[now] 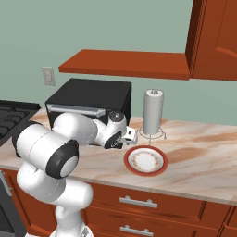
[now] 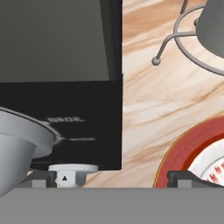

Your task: Pick up the bagel from the plate, place it on the toaster oven rack, close the door, and set the timer.

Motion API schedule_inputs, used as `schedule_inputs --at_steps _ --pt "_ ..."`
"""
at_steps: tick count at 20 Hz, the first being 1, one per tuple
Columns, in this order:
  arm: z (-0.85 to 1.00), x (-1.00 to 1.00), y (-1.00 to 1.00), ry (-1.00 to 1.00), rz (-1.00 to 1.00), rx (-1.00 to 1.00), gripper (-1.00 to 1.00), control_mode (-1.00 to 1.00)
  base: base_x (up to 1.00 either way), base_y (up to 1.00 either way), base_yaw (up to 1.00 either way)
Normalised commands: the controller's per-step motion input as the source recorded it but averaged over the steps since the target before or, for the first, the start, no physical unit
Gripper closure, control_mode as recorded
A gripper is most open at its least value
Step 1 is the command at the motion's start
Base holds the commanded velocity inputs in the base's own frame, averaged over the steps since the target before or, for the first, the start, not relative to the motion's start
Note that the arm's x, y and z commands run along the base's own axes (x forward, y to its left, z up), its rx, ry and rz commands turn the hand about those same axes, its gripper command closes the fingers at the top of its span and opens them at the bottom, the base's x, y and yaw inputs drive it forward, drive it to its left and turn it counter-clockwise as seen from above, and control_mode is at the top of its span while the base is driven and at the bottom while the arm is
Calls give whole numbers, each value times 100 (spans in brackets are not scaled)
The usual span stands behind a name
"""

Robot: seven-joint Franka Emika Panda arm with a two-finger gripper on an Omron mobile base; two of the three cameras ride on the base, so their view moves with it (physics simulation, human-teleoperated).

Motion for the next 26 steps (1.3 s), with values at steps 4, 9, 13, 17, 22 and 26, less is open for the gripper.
schedule_inputs --at_steps 4,9,13,17,22,26 --pt "-45 -1 1 2 0 3 -100 -100 0 0 0" --pt "-51 8 0 10 0 7 -100 -100 0 0 0" --pt "-56 16 0 12 0 9 -100 -100 0 0 0" --pt "-54 18 0 10 0 9 100 -100 0 0 0" --pt "-35 12 0 10 -1 11 100 -100 0 0 0" --pt "-27 6 -3 10 -1 13 100 -100 0 0 0"
